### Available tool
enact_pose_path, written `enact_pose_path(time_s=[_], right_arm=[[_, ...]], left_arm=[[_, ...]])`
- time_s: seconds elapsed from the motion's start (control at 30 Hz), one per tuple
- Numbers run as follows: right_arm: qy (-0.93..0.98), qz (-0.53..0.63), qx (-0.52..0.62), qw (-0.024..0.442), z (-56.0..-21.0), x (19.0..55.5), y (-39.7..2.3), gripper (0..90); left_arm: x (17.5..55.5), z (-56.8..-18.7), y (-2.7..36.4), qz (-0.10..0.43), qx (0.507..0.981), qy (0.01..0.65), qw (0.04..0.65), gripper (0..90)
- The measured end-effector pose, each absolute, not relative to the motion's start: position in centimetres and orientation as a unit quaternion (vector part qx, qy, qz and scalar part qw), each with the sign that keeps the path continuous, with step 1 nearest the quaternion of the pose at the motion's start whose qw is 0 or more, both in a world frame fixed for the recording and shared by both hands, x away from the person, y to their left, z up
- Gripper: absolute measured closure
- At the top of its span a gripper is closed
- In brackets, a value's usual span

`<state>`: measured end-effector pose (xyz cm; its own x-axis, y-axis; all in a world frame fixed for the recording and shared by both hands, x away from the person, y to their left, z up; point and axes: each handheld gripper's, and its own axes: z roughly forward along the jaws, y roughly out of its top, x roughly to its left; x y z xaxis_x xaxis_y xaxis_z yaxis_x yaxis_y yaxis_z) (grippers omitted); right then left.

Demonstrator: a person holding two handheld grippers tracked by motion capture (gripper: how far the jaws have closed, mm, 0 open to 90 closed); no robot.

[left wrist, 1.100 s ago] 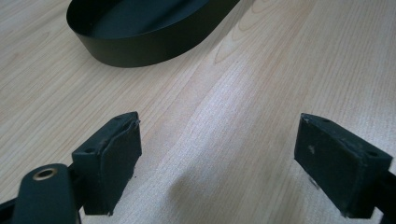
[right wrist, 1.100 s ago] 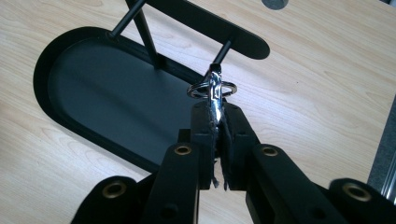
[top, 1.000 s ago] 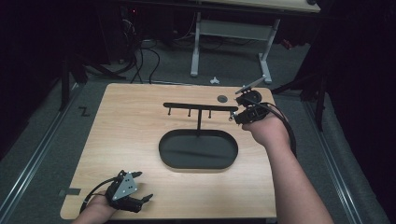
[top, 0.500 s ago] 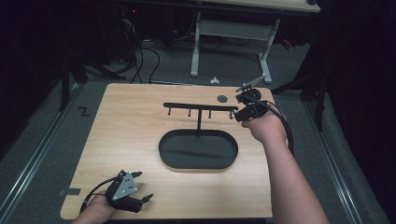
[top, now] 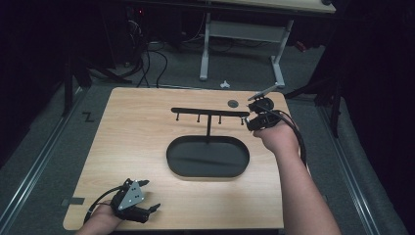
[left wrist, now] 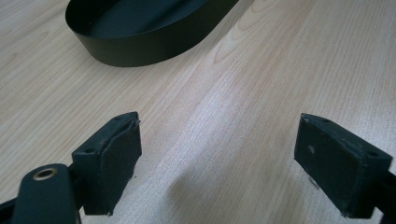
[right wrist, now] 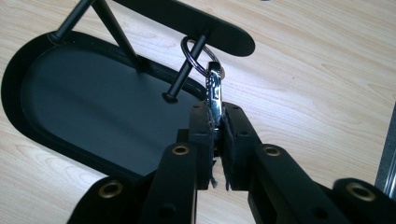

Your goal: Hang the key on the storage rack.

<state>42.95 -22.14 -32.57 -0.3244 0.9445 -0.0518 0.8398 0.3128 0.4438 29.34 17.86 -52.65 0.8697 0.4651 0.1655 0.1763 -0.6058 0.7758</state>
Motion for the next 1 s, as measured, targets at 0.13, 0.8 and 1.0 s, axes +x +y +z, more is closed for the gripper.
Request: enact_pose_path(time_s=[0.13, 0.8, 1.0], right_arm=[[0.794, 0.170, 0.564, 0.153, -32.8, 43.0, -22.2, 81.6], [0.791, 0.173, 0.567, 0.150, -33.4, 42.8, -22.2, 77.3], [0.792, 0.172, 0.566, 0.149, -34.5, 42.0, -22.5, 70.4]], left_arm=[[29.3, -52.6, 17.8, 0.178, 0.878, 0.182, 0.405, 15.3], [29.4, -52.7, 17.8, 0.177, 0.878, 0.183, 0.405, 15.3], [29.4, -52.7, 17.8, 0.177, 0.878, 0.182, 0.405, 15.3]])
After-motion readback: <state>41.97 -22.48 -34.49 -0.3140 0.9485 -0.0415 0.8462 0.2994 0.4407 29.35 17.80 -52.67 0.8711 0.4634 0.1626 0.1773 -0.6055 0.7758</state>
